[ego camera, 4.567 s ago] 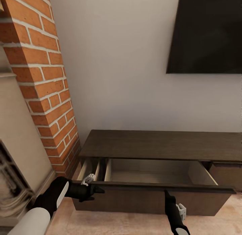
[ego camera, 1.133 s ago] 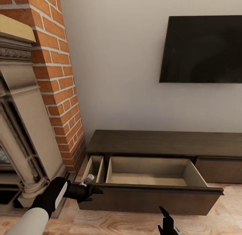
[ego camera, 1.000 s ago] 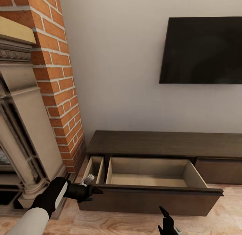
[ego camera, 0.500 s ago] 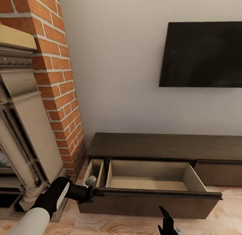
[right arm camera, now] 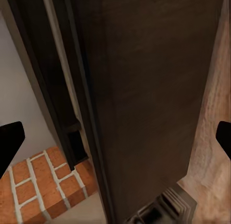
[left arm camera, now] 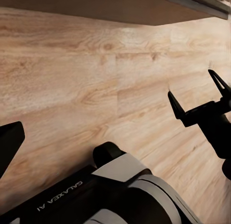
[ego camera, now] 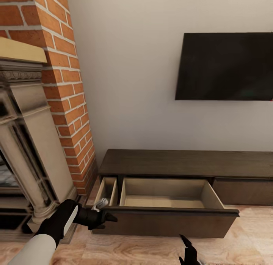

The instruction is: Place each of the two pumpkins and all three candles from the living room inside a cabinet in the living room (use any cabinet), then make sure every cabinet is closed, and position the cauldron so it is next to a table in the living room.

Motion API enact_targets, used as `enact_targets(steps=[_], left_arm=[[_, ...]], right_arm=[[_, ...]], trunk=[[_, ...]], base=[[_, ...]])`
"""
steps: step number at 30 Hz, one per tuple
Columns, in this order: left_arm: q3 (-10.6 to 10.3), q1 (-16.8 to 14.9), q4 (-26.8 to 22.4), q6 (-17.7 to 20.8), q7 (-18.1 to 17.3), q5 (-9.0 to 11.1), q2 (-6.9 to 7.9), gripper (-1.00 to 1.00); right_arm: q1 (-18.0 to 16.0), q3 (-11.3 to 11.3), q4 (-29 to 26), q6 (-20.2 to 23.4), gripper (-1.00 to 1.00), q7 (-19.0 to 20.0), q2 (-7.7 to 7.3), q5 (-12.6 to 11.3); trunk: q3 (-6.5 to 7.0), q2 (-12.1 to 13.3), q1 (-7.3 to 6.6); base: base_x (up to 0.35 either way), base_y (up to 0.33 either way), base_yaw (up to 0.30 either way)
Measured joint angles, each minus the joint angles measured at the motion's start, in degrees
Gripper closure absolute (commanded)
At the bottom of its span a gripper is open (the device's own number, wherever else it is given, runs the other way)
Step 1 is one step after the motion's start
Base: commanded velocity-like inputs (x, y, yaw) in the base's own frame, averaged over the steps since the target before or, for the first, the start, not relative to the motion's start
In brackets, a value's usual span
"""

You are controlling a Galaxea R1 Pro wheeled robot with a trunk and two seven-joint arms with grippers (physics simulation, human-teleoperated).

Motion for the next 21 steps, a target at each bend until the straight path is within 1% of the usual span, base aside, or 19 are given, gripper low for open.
enact_targets(steps=[7,12,17,19,20,21], left_arm=[[0.29,0.00,0.00,0.00,-0.02,0.06,0.29,-1.00],[0.46,0.00,0.01,-0.02,-0.04,0.05,1.08,-1.00],[0.50,0.00,0.01,-0.07,-0.02,0.10,1.63,-1.00],[0.54,0.00,0.01,-0.10,-0.06,0.28,2.36,-1.00],[0.60,-0.01,0.01,-0.13,-0.10,0.35,3.15,-1.00],[0.61,0.00,0.01,-0.10,-0.10,0.42,3.27,-1.00]], right_arm=[[0.02,0.00,0.01,0.00,-1.00,0.00,0.00,0.05],[0.09,0.00,0.03,0.06,-1.00,0.06,-0.43,0.01],[0.16,0.00,0.03,0.02,-1.00,0.07,-0.52,0.03],[0.19,0.00,0.03,0.01,-1.00,0.05,-0.53,0.07],[0.20,0.00,0.02,0.00,-1.00,0.05,-0.53,0.08],[0.20,0.00,0.00,0.00,-1.00,0.06,-0.53,0.09]], trunk=[[1.01,2.81,-1.54],[0.85,2.82,-1.55],[0.73,2.82,-1.55],[0.72,2.82,-1.55],[0.71,2.82,-1.55],[0.71,2.82,-1.55]], base=[[0.000,0.000,-0.260],[0.000,0.000,-0.270],[0.000,0.000,-0.280],[0.000,0.000,-0.284],[0.000,0.000,-0.285],[0.000,0.000,-0.285]])
